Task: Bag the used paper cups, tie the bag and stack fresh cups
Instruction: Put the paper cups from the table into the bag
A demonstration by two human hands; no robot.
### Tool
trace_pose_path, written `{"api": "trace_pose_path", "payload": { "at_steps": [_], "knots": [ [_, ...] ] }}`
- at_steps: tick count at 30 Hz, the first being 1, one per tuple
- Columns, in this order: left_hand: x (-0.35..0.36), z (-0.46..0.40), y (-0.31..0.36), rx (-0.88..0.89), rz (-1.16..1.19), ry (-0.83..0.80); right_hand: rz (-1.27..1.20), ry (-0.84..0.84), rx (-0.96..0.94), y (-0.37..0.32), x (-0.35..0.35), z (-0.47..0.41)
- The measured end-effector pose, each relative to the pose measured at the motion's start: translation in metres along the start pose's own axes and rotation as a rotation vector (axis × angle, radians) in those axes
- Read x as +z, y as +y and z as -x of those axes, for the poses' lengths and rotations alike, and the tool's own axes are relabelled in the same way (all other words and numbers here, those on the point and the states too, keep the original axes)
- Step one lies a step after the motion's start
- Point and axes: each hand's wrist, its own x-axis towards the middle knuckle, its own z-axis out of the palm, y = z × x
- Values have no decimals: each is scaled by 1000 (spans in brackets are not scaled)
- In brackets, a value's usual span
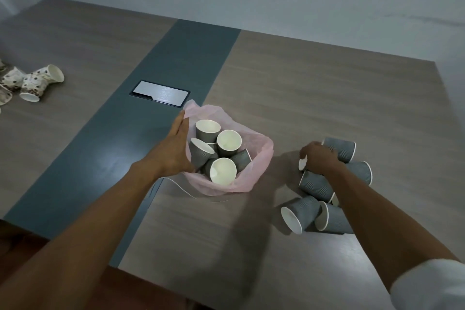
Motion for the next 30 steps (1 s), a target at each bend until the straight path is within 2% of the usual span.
{"api": "trace_pose_path", "payload": {
  "at_steps": [4,6,9,10,12,14,18,20,23,26,28,30],
  "knots": [
    [0,-1,-2,-15,8,-12,45,76,-64,4,-5,-6],
    [1,-2,-1,-28,12,-11,-146,164,-73,1,-21,-8],
    [2,-2,2,-31,24,-5,-576,452,-84,-24,-47,-4],
    [2,-2,4,-31,26,-3,-703,495,-101,-36,-54,2],
    [2,-3,5,-29,30,-2,-916,406,-195,-62,-61,13],
    [2,-3,6,-28,37,-2,-1011,250,-293,-82,-59,23],
    [0,-4,4,-20,53,-6,-840,87,-432,-103,-38,31],
    [0,-4,3,-22,53,-6,-843,-2,-438,-102,-33,30],
    [0,-4,2,-20,36,-5,-924,103,-303,-89,-37,20],
    [1,-4,1,-17,38,-2,-830,202,-50,-75,-26,3],
    [2,-3,-3,-15,33,6,-875,112,87,-75,-11,-3],
    [6,-1,-8,-8,32,18,-1100,-40,185,-80,6,0]
  ]
}}
